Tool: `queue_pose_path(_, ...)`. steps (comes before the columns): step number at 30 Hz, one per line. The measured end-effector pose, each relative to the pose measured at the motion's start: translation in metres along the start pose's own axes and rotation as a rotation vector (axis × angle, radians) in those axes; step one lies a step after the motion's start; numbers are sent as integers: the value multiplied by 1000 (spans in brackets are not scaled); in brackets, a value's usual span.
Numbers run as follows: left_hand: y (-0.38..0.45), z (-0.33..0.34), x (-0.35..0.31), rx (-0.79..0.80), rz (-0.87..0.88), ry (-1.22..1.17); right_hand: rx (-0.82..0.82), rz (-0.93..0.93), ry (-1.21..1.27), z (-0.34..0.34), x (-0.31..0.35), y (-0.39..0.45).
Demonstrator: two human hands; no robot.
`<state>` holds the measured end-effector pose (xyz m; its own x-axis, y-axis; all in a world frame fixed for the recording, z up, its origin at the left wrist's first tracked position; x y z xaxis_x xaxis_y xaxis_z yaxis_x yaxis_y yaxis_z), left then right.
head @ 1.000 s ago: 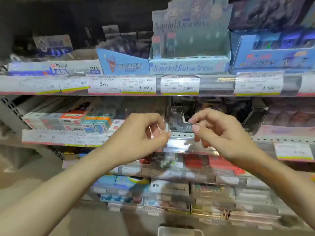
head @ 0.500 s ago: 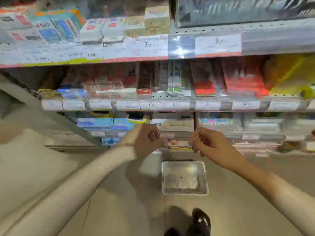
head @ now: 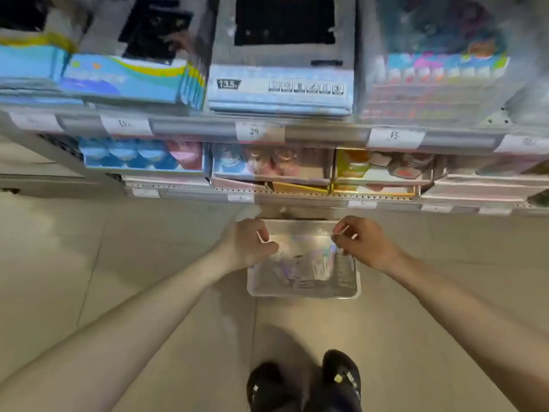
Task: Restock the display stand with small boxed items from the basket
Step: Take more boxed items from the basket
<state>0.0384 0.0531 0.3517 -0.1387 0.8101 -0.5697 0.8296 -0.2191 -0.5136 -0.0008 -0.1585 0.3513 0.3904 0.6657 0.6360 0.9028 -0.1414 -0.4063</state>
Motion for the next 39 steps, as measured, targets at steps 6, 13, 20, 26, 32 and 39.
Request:
queue_pose_path(6, 68, 106, 74, 57, -68, 16, 2, 109, -27, 79, -95, 57)
queue_pose_path(13, 136, 221, 145, 197, -122, 166, 151, 207, -516, 197, -202, 98)
queue_pose_path(20, 170, 282, 189, 330, -392, 35, 15, 306, -528, 236, -248, 127)
queue_pose_path(26, 181, 300, 173, 233, -75, 291, 28, 395, -522, 254, -262, 137)
queue_pose_path(32, 180, 327, 159, 249, 64, 435, 18, 379, -574, 265, -267, 146)
queue_pose_path(39, 185, 336, 159, 218, 175, 676, -28, 406, -541, 268, -271, 152)
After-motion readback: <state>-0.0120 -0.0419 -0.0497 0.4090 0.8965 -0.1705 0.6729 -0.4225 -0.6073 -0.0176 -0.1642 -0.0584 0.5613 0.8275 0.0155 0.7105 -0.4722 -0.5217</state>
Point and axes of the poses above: each hand's wrist, its own y-axis towards the middle knuckle, its own z-axis out of the palm, x = y × z, the point moved 6 cm from there along y, towards the middle knuckle, and after that the axes turned 8 degrees about -x, right-handed, at the moved point
